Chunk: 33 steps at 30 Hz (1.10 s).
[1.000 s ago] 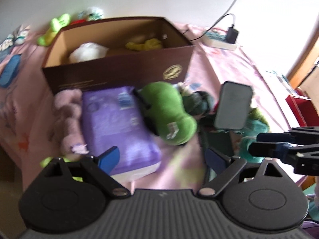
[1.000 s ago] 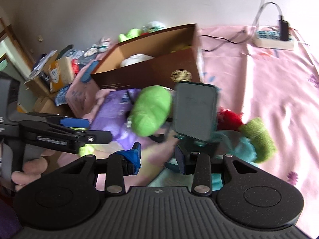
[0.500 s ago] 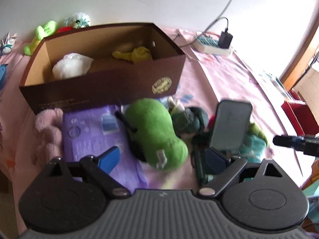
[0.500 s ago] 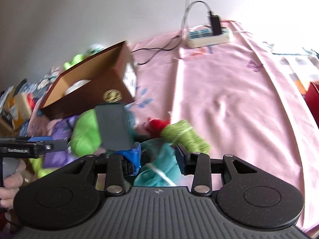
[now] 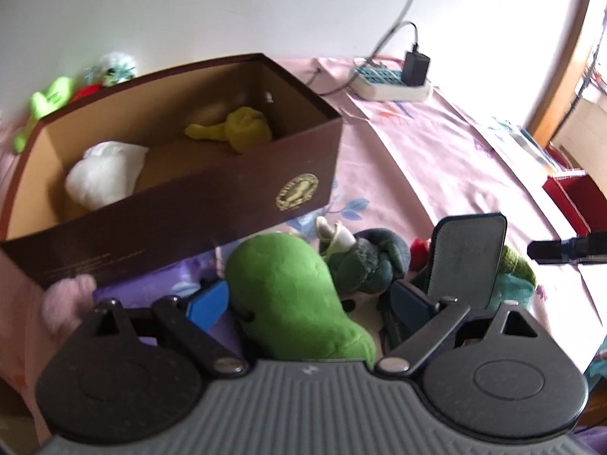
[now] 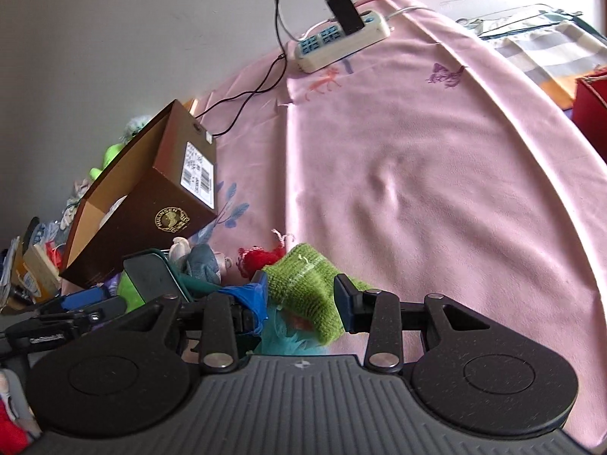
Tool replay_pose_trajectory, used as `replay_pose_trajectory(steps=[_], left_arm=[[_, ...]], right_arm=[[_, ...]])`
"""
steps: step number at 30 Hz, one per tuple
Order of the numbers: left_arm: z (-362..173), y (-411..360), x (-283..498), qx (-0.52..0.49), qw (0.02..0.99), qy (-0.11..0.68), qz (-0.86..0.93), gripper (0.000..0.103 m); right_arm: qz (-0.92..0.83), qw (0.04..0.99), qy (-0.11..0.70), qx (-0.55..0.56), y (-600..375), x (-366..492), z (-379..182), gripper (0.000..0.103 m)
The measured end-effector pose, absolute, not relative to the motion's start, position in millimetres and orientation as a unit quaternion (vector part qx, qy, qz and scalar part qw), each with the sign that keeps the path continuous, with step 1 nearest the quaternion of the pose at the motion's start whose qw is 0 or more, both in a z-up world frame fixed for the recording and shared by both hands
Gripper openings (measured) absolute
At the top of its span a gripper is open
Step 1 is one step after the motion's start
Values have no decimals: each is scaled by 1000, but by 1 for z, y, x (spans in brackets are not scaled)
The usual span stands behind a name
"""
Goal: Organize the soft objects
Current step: 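Grasp the green plush with left tool while right tool grasps green knitted item, then carry both green items into the brown box and open both tools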
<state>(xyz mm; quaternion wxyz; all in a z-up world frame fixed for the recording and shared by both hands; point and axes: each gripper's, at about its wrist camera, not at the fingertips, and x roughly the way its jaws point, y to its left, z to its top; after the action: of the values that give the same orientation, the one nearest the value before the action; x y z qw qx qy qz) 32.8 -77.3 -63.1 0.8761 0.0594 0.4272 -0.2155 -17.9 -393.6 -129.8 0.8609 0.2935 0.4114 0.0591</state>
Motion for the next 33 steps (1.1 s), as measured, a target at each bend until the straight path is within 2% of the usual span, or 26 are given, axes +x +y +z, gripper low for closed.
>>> replay_pose_trajectory(steps=[10, 17, 18, 20, 21, 27, 33], left_arm=[[-85, -99, 37, 133, 873, 420, -210, 93], [-97, -104, 42, 170, 880, 402, -189, 93], [-97, -105, 42, 170, 881, 399, -189, 93], [-96, -106, 40, 174, 886, 390, -180, 75], [-95, -106, 39, 181, 888, 384, -175, 71], [-91, -97, 37, 164, 894, 383, -168, 64], [-75, -88, 27, 126, 901, 376, -175, 63]], right_arm=[[70, 858, 433, 266, -386, -3, -148, 22], [61, 850, 435, 290, -392, 3, -163, 23], [64, 849, 432, 297, -392, 2, -164, 21], [65, 848, 422, 314, -394, 0, -165, 16], [65, 846, 420, 323, -396, -1, -167, 13], [54, 845, 402, 349, -402, -11, -164, 0], [48, 845, 381, 373, -408, -18, -155, 0]])
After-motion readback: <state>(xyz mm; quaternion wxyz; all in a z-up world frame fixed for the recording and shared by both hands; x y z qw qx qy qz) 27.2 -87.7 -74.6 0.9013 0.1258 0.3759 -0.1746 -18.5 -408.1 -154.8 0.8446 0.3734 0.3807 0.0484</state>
